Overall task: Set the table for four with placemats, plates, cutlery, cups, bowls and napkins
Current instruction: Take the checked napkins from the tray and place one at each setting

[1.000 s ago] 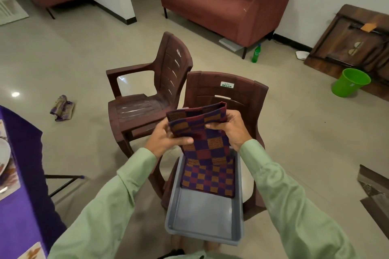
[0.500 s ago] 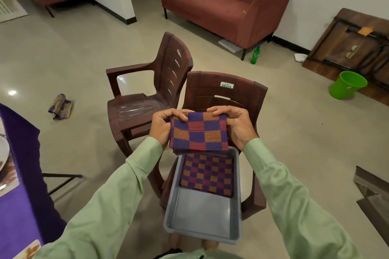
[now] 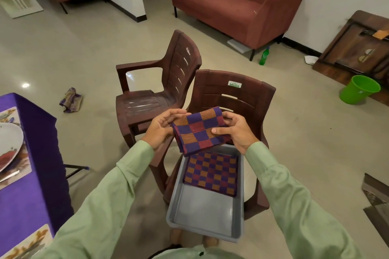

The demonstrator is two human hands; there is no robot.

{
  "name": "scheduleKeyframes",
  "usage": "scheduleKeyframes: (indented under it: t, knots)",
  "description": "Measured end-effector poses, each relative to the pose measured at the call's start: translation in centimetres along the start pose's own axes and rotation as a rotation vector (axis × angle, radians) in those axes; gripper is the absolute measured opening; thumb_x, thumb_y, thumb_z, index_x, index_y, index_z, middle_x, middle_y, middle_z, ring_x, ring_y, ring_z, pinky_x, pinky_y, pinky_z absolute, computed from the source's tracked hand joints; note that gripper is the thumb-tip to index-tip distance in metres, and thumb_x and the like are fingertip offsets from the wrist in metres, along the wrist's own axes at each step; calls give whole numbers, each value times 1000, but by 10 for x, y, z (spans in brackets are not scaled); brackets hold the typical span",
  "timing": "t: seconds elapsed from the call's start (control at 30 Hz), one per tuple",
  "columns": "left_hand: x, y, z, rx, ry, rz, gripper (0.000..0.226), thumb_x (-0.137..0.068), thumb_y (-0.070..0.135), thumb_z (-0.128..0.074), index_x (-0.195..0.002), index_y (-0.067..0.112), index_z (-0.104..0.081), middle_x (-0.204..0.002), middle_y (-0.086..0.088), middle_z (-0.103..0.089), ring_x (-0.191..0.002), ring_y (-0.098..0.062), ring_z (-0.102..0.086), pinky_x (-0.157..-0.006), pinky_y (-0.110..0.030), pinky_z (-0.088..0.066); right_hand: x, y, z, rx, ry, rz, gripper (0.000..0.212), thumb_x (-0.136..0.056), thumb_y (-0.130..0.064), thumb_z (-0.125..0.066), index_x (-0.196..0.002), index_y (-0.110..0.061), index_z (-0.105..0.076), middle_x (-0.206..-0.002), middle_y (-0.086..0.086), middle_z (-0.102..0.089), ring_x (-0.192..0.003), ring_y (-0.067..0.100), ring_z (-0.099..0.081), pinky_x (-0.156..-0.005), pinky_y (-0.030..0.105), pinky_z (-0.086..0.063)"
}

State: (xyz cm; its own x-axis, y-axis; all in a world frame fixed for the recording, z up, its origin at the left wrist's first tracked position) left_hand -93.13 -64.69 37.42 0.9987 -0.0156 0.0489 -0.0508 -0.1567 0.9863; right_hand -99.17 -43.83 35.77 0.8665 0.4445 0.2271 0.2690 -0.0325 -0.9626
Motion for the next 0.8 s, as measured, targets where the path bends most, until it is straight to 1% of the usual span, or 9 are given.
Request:
scheduleKeyframes:
  t: [0.07,0.13,0.17,0.23,0.37,0.5,0.6,0.7,0.8]
  knots:
    - [10,-4,2,148,-55,101,55,-84,-20,-36,-130,5,-52,-132,-14,-61,-116,-26,-62,-78,-31,-58,-1,-2,1,43,5,17,47,-72,7,-78,-116,-3,-62,-108,15,-73,-103,30,-69,-83,42,-59]
    - [15,-6,3,197,-40,193,53,-81,-4,-43,-133,6,-51,-130,-14,-62,-111,-27,-64,-71,-28,-58,-1,-8,-2,101,-2,44,44,-73,9,-78,-111,-5,-64,-105,11,-74,-99,26,-71,-78,36,-60]
    - [16,-7,1,167,-24,248,51,-82,3,-50,-133,7,-52,-128,-13,-64,-109,-29,-65,-70,-27,-58,-1,-12,-6,118,-10,55,43,-72,10,-78,-111,-4,-64,-104,11,-74,-97,25,-71,-77,34,-59]
    - [17,-12,-5,34,-26,321,40,-91,12,-62,-130,9,-56,-121,-13,-68,-109,-32,-66,-78,-31,-59,-2,-17,-15,125,-42,73,46,-71,10,-78,-113,-2,-64,-105,14,-73,-97,27,-71,-78,36,-60]
    - [24,-25,-19,-104,-44,314,28,-88,2,-66,-115,8,-63,-108,-10,-73,-97,-23,-71,-78,-28,-58,-2,-17,-26,9,-29,89,50,-74,-1,-81,-119,-6,-61,-107,17,-71,-101,34,-70,-83,45,-59]
    - [41,-38,-4,48,193,217,23,-87,-1,-65,-108,8,-64,-101,-8,-74,-92,-22,-71,-76,-29,-59,6,21,-40,-333,29,-75,51,-88,-29,-69,-134,-12,-53,-123,13,-67,-118,32,-62,-98,45,-52]
    - [61,-55,11,97,386,200,26,-88,-3,-64,-113,3,-60,-102,-9,-73,-93,-24,-69,-71,-27,-59,18,52,-81,-352,-64,-265,47,-94,-48,-56,-128,-17,-62,-125,10,-67,-116,29,-63,-100,49,-50]
    - [80,-63,19,103,499,205,29,-90,-1,-63,-115,12,-58,-105,-4,-71,-93,-16,-69,-74,-27,-58,18,66,-117,-230,-50,-307,35,-98,-34,-57,-127,-16,-62,-113,6,-73,-103,25,-70,-90,45,-56]
    - [101,-64,47,49,649,222,25,-91,11,-66,-114,17,-56,-116,-11,-68,-102,-23,-67,-88,-41,-57,6,69,-142,-39,-10,-214,26,-101,-23,-52,-124,-17,-61,-110,3,-73,-99,20,-70,-90,44,-57]
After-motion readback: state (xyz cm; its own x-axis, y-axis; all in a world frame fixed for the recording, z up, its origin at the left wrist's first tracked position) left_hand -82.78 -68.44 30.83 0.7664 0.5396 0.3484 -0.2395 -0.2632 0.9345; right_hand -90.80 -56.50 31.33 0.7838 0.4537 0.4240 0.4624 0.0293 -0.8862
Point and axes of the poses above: each hand's wrist, its own x-axis away from the middle knuckle, its own z-axis out of the back of the hand, y = z × x, the point moved 8 cm from there along -x, towards the middle knuckle
